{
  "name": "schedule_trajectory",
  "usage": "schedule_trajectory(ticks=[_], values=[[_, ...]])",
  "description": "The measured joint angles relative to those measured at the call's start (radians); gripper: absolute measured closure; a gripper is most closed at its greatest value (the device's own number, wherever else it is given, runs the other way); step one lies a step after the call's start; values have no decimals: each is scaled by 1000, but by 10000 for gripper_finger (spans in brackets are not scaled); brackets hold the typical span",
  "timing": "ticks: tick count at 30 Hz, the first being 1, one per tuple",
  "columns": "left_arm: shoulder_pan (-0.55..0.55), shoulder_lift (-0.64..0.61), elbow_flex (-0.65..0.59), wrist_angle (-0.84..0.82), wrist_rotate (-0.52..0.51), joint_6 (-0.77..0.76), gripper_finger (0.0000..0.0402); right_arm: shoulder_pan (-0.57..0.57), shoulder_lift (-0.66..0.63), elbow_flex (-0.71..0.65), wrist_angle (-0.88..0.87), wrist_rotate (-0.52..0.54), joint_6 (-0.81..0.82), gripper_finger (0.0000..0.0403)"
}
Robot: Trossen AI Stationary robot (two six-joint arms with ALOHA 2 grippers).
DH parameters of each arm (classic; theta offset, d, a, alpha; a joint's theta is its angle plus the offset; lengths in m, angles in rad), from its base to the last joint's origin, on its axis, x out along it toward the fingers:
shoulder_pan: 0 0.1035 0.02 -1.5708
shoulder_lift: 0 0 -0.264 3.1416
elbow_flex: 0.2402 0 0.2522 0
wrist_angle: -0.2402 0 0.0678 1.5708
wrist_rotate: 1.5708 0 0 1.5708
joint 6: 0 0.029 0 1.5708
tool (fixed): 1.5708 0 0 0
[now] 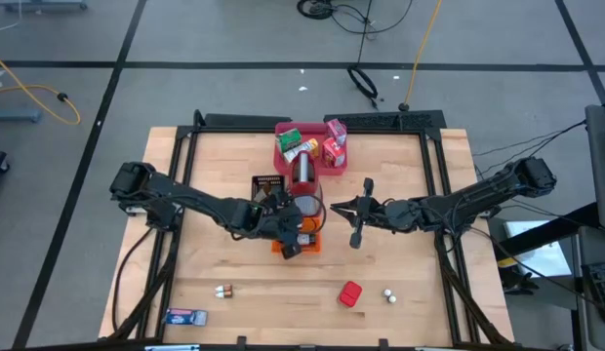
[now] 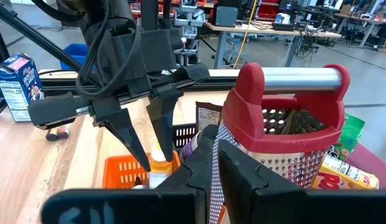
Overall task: Pick & Place Kitchen Items
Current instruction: Put the small yellow food coloring bottle into the orange bin
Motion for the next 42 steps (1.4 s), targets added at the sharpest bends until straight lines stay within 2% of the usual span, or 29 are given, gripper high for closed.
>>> schedule_trajectory(ticks=[5, 11, 18, 22, 31, 42], values=[[-1, 0, 0, 3, 1, -1, 255, 0, 0, 0, 0, 0, 0, 385], [-30, 0, 0, -3, 16, -13, 248, 0, 0, 0, 0, 0, 0, 385], [-99, -1, 0, -47, 190, -20, 248, 0, 0, 0, 0, 0, 0, 385], [-156, -1, 1, -108, 257, -53, 247, 0, 0, 0, 0, 0, 0, 385], [-315, -1, 1, -323, 272, -295, 247, 0, 0, 0, 2, 0, 0, 385], [-504, -1, 1, -495, 269, -632, 247, 0, 0, 0, 3, 0, 0, 385]])
